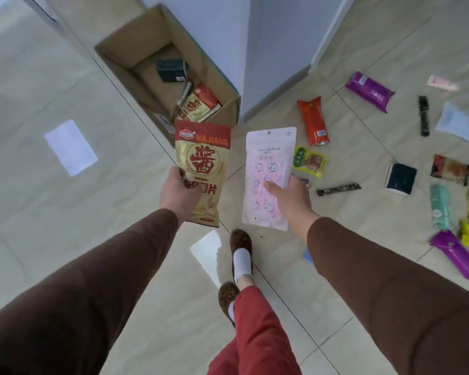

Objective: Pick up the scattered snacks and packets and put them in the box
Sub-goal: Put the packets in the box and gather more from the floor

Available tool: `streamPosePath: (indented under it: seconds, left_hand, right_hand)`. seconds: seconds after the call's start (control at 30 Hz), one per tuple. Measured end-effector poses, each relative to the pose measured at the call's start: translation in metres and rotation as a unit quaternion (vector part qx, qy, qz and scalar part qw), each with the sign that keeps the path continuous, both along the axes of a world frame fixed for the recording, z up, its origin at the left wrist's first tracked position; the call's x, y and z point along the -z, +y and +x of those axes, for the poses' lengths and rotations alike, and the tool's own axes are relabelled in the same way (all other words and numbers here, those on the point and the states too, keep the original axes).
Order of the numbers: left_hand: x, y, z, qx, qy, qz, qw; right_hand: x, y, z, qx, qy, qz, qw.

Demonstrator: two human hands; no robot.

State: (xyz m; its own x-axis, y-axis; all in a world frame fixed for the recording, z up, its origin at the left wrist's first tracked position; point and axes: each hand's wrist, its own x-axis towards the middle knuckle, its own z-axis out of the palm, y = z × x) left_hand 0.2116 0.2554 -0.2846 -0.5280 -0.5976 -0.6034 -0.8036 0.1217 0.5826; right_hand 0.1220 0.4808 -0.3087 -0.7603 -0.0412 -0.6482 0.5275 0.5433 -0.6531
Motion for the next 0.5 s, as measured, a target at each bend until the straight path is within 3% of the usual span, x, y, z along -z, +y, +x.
streamPosePath:
  seconds: [0.5]
  left_hand:
    - [0.005,-0.217,-0.069,-0.014,-0.001,0.008,1.0]
  right_hand:
    - [0.013,-0.221,-0.067,-0.019,-0.017,0.001,1.0]
